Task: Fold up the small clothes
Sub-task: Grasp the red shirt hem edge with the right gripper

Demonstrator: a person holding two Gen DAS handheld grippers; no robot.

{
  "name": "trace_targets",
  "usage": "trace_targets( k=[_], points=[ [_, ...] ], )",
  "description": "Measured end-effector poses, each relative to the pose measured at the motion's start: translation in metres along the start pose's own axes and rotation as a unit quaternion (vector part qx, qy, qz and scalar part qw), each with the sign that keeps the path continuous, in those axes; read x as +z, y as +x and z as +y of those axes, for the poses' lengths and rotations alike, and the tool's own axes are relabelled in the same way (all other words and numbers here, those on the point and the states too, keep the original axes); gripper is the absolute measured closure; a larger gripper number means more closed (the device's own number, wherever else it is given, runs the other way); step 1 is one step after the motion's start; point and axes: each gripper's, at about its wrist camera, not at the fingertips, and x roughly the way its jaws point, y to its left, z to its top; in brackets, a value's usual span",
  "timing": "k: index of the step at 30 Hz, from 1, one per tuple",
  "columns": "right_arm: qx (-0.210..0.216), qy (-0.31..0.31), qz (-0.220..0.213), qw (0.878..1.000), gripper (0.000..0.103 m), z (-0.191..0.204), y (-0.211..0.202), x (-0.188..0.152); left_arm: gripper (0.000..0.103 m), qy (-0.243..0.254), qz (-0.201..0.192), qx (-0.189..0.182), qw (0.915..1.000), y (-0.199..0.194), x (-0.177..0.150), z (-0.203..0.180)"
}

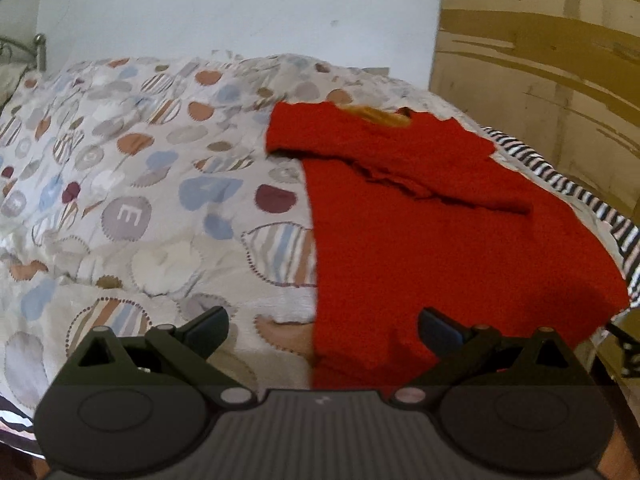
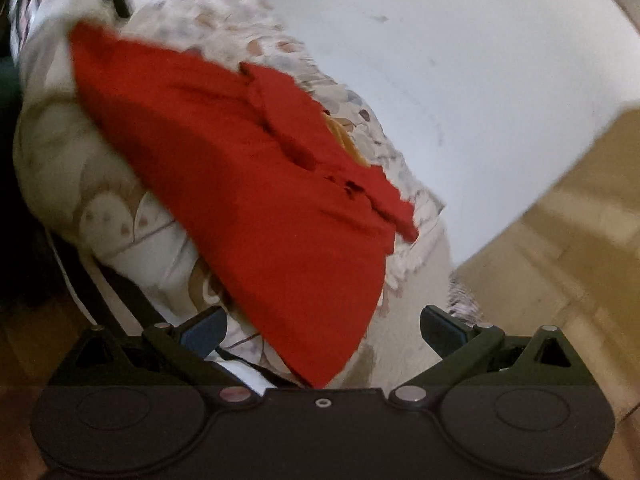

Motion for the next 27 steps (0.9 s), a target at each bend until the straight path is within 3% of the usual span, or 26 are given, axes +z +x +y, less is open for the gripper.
trace_targets(
  k=[2,7,11,14,21,27],
  points=[
    [-0.004,-0.018,0.003,1.0,0.001,0.007,0.007,0.002,0.0,0.009,-0.002,-0.001,1.0,-0.004,0.0,-0.005],
    [0.002,0.01,-0.005,1.0,0.002,-0.003,0.009,0.006,0.0,0.024,-0.01,-0.001,0.9997,-0.012,-0.001,-0.014],
    [0.012,0.002,-0.019,1.0,0.011,-0.005,0.002,0.004,0.0,0.034,-0.028,0.014,0.9989,-0.016,-0.001,-0.018],
    [-0.013,-0.002,-0.037,0.999,0.02,-0.006,-0.006,0.004,0.0,0.041,-0.029,0.015,0.9986,-0.016,-0.002,-0.02],
    [0.01,0.006,-0.039,0.999,0.018,-0.005,0.0,0.005,0.0,0.054,-0.029,0.02,0.9979,-0.015,-0.005,-0.023],
    [-0.015,-0.009,-0.047,0.999,0.015,0.002,0.009,0.015,0.0,0.05,-0.038,0.006,0.998,-0.015,-0.005,-0.028]
  ],
)
